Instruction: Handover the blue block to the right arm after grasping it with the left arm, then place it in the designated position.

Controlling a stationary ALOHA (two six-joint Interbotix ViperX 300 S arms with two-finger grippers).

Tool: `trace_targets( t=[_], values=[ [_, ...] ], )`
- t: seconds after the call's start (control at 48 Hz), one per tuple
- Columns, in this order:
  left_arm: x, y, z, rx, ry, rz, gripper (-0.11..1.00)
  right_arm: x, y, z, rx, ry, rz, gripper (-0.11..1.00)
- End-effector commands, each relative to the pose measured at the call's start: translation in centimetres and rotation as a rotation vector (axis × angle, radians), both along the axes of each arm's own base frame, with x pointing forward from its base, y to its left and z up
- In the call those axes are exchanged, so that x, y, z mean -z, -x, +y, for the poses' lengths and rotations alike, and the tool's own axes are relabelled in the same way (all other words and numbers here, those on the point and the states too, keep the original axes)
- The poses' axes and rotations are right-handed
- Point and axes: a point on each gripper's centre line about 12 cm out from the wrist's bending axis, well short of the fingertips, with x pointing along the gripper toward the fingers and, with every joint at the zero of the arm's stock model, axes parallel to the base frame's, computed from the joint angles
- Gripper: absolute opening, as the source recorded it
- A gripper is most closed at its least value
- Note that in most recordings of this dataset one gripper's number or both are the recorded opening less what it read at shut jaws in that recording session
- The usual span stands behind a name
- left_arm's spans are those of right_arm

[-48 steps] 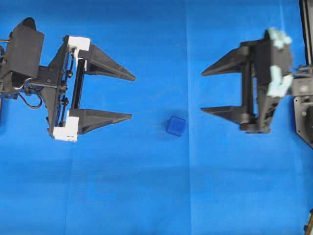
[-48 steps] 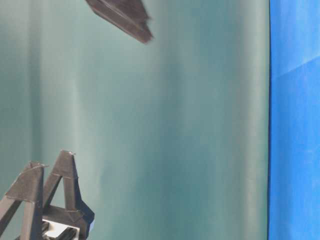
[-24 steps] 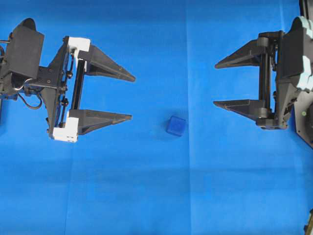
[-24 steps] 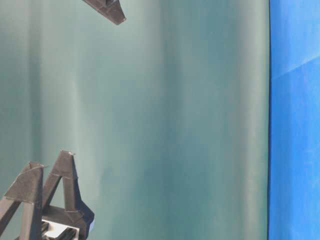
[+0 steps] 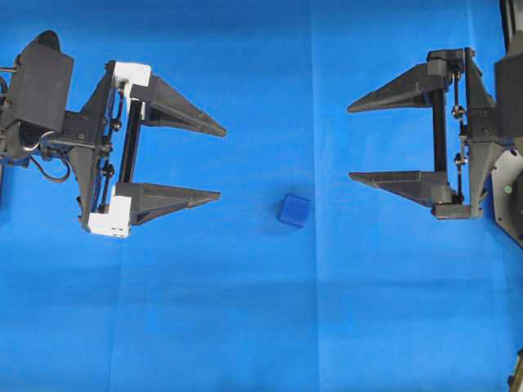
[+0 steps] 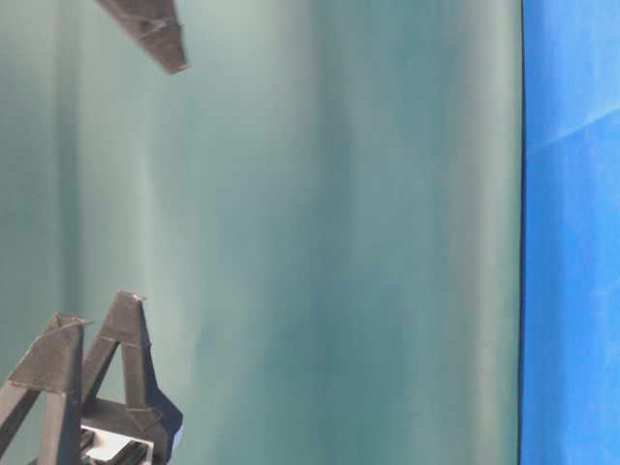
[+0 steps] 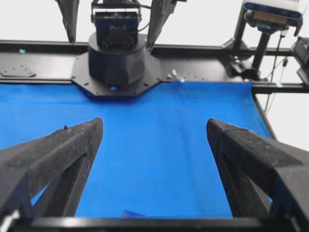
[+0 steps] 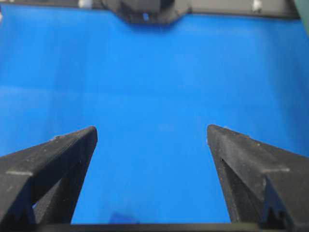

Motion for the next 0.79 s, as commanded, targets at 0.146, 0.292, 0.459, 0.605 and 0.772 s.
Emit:
trace_targets(
  t=[0.146,0.292,0.459,0.605,0.772],
  values=[
    [-1.09,0.19,-0.04,0.002,-0.002,-0.032,0.93,-0.55,-0.82,0.28,-0.046,0.028,-0.084,0.86],
    [-1.09,0.19,-0.09,0.003,0.000,-0.032,0.93,-0.35,-1.08,0.31,-0.050,0.030,-0.083,0.86],
    [-1.10,0.19,-0.04,0.002,-0.002,-0.034,0.93,-0.44,-1.02,0.26,-0.048,0.028,-0.086,0.86],
    [-1.09,0.19,-0.04,0.002,-0.002,-0.032,0.93,-0.36,-1.04,0.25,-0.047,0.029,-0.081,0.86],
    [-1.16,0.23,-0.09,0.003,0.001,-0.035,0.93,-0.36,-1.04,0.25,-0.047,0.029,-0.081,0.86]
  ],
)
